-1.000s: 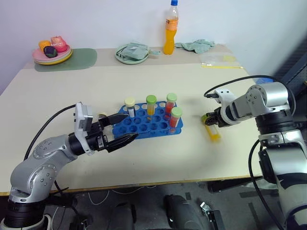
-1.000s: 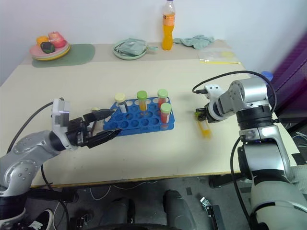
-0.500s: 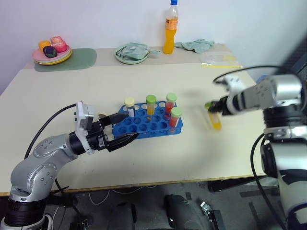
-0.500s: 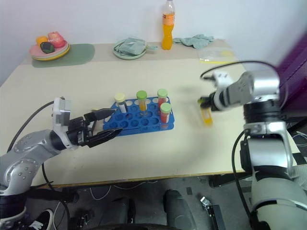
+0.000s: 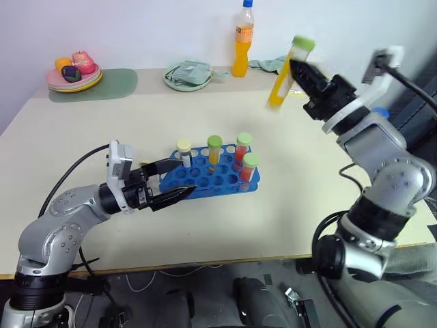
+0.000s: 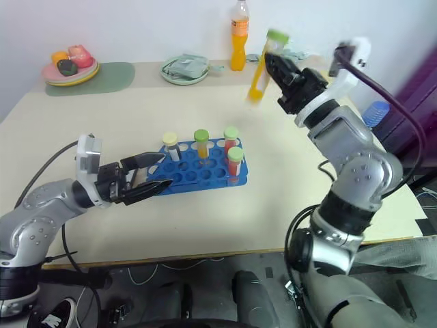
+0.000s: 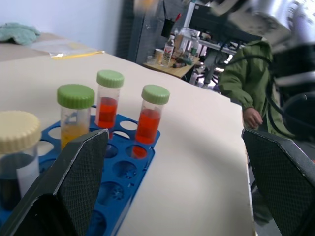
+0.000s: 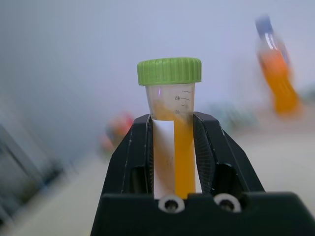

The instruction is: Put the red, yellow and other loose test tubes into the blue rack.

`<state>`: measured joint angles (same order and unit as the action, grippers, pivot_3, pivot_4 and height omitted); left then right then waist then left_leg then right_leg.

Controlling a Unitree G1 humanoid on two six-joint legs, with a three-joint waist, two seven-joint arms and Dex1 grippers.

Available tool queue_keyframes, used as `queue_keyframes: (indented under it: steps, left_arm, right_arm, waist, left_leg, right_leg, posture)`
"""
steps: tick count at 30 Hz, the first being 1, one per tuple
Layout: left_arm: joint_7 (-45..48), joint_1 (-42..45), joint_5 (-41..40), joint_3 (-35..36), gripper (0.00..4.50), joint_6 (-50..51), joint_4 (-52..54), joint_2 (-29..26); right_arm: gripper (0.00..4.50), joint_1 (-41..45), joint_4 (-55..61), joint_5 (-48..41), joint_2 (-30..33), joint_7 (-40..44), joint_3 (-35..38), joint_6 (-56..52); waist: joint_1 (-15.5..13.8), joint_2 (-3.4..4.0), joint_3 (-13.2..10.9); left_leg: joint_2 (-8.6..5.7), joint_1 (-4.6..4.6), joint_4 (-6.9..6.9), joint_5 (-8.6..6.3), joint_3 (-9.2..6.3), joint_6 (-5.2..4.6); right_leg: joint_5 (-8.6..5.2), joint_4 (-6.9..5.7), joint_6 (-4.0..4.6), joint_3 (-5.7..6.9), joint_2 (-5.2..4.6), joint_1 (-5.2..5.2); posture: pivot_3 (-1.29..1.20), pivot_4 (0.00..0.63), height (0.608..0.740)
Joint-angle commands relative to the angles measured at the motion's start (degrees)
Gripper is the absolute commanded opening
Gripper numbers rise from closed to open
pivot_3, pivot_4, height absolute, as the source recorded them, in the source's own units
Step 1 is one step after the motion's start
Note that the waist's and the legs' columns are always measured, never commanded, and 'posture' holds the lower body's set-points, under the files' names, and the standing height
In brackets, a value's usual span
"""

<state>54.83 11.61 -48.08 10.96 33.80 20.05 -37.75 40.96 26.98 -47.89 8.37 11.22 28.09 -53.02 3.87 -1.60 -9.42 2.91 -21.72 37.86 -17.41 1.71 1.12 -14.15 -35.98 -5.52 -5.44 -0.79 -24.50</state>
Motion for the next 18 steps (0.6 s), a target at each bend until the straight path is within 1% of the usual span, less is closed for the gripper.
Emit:
queue_keyframes:
  steps: [1,2,4,5,7,14,18]
  left_arm:
    - [2.16,1.0,0.86,0.22,4.5,-1.93,-1.32,-0.62]
    - [2.78,1.21,1.1,0.07,4.5,-2.14,-1.9,-0.81]
    - [3.68,1.61,1.23,0.14,4.5,-2.28,-2.78,-1.06]
    - [4.17,1.72,1.35,0.23,4.5,-2.28,-3.15,-1.25]
    - [4.79,1.84,1.52,0.38,4.5,-2.04,-3.65,-1.75]
    - [5.49,-0.12,0.44,2.58,4.5,-0.45,-2.87,-4.65]
    - [5.55,-2.68,0.42,4.51,4.5,-0.2,-1.91,-6.48]
  right_arm:
    - [0.67,-11.09,8.84,9.28,0.79,7.64,-13.47,13.65]
    - [0.67,-14.59,9.68,11.79,0.29,9.06,-17.41,17.16]
    - [0.67,-19.64,9.25,14.11,-1.65,10.34,-22.44,22.37]
    - [0.67,-21.86,8.06,15.89,-2.16,12.28,-25.57,25.81]
    - [0.67,-24.17,4.97,20.7,-2.29,15.06,-30.49,32.66]
    - [0.67,-22.41,-4.09,26.0,-4.74,16.94,-34.26,44.66]
    - [0.67,-22.4,-11.15,30.73,-5.72,18.41,-37.62,52.45]
  waist:
    - [0.03,-0.01,0.01]
    - [0.11,-0.01,0.02]
    - [0.32,0.02,-0.01]
    - [0.36,0.05,-0.03]
    - [0.31,0.06,-0.03]
    - [0.12,0.04,-0.03]
    - [0.2,0.03,-0.02]
  left_leg:
    - [0.0,0.01,0.01,0.0,0.02,0.0]
    - [-0.02,0.02,0.0,0.0,0.03,0.0]
    - [-0.03,0.08,-0.01,0.0,0.07,0.01]
    - [-0.01,0.11,-0.01,0.0,0.11,0.01]
    - [-0.02,0.16,0.0,0.02,0.16,0.03]
    - [-0.02,0.19,0.01,0.02,0.15,0.04]
    - [-0.02,0.2,0.0,0.02,0.15,0.04]
  right_leg:
    - [-0.06,-0.01,0.1,0.01,-0.03,0.01]
    - [-0.09,0.01,0.16,0.01,-0.05,0.02]
    - [-0.1,0.0,0.17,-0.02,-0.05,0.03]
    - [-0.1,-0.03,0.17,-0.07,-0.03,0.01]
    - [-0.1,-0.09,0.18,-0.12,-0.01,-0.01]
    - [-0.11,-0.07,0.2,-0.12,-0.03,0.04]
    - [-0.11,-0.07,0.2,-0.12,-0.03,0.03]
  posture:
    - [0.0,0.15,0.74]
    - [0.0,0.15,0.74]
    - [0.0,0.15,0.74]
    - [0.0,0.15,0.74]
    - [0.0,0.15,0.74]
    - [0.0,0.15,0.74]
    - [0.0,0.15,0.74]
